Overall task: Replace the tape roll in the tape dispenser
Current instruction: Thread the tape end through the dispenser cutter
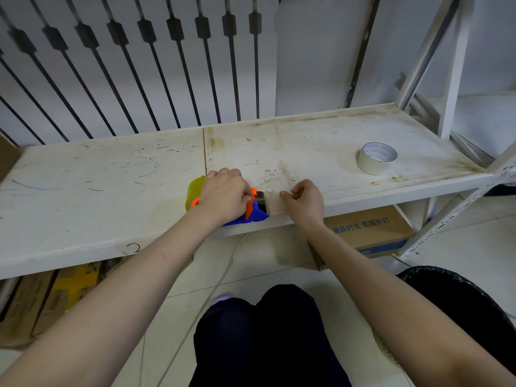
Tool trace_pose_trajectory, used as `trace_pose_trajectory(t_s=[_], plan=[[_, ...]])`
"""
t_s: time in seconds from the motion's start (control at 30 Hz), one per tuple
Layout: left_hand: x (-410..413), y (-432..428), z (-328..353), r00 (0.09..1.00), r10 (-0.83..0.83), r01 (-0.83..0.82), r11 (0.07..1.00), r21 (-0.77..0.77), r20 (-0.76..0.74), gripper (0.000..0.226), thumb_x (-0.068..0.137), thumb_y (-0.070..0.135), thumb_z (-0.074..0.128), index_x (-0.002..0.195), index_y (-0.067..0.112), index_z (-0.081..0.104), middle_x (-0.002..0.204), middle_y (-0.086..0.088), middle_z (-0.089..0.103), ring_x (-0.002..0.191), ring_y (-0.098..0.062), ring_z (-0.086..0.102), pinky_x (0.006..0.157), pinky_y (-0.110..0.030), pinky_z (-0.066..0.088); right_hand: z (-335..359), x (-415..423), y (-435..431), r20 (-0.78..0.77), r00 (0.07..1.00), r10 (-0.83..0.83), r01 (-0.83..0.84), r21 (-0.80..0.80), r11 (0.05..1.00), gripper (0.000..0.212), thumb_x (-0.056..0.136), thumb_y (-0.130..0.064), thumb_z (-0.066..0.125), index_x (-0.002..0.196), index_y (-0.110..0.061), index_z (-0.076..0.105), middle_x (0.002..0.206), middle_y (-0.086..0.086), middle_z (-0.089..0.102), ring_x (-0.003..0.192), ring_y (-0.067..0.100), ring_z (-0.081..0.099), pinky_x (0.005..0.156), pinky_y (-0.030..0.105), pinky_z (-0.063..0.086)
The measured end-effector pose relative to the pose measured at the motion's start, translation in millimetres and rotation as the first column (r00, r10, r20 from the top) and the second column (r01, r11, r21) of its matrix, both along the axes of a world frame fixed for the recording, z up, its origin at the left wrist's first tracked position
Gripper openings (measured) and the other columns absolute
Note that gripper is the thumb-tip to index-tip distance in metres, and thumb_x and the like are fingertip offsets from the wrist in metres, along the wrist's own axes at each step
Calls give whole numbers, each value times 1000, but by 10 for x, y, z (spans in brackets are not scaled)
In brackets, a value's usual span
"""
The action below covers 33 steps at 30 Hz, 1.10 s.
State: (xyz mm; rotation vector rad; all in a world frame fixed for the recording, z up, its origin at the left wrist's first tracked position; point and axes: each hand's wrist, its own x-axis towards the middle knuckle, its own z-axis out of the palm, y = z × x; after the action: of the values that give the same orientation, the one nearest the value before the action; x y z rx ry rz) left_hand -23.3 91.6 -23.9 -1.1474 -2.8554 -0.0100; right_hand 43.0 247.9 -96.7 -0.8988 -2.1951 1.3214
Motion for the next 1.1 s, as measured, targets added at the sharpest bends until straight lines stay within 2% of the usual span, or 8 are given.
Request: trace_pose_trajectory(t_s=[0.13,0.33,0.43,0.5,0.63,0.8,0.93,1.1], plan=[[-19,-27,21,1000,12,-13,1000,10,20,29,89,44,50,108,34,70,111,-1,59,109,-24,51,93,-36,36,-16,-81,7,89,996,6,-7,7,1000,16,89,-24,60,88,-13,48,71,-6,48,75,19,51,68,32,42],[-2,49,21,998,59,-59,998,13,1,26,89,40,53,104,29,71,108,-3,61,107,-26,52,90,-37,38,30,-194,13,68,998,12,-9,-39,999,13,92,-18,53,87,-13,43,73,-5,45,76,19,47,63,28,36],[-8,86,-3,996,84,-83,996,16,-23,26,90,37,51,102,24,71,104,-3,62,104,-26,53,87,-37,38,46,-257,-2,89,996,9,-5,-38,999,10,94,-17,49,89,-12,41,84,1,50,81,21,48,68,32,37],[-16,99,-17,995,91,-90,996,25,-34,26,91,32,50,101,23,71,101,-4,63,102,-26,53,84,-36,37,59,-299,-23,107,994,14,-12,-12,1000,9,95,-17,46,92,-12,40,90,5,51,83,22,49,69,34,39],[-29,121,-21,992,115,-114,993,26,-53,20,87,27,55,95,24,72,95,-3,63,97,-24,54,80,-33,35,80,-373,-44,159,987,29,-43,82,996,10,96,-18,45,94,-10,39,90,6,53,81,24,51,69,36,43],[-32,120,-44,991,122,-122,992,-4,-55,28,88,38,51,98,21,71,100,-4,62,100,-26,53,86,-37,39,83,-348,-1,269,961,59,-108,171,979,14,95,-19,44,103,-7,46,89,6,55,79,23,52,66,34,42],[-27,114,-50,990,133,-132,991,27,-45,30,91,33,44,96,18,70,99,-5,63,99,-27,54,86,-37,39,88,-299,31,192,978,85,-119,173,978,8,95,-16,43,95,-8,43,84,6,52,75,23,49,64,33,38],[-22,128,-22,988,152,-151,988,43,-15,27,92,34,47,98,21,71,101,-6,63,103,-27,53,89,-38,38,-18,-244,-6,71,993,92,-93,12,996,8,95,-10,45,89,-11,39,84,5,46,76,20,44,63,29,35]])
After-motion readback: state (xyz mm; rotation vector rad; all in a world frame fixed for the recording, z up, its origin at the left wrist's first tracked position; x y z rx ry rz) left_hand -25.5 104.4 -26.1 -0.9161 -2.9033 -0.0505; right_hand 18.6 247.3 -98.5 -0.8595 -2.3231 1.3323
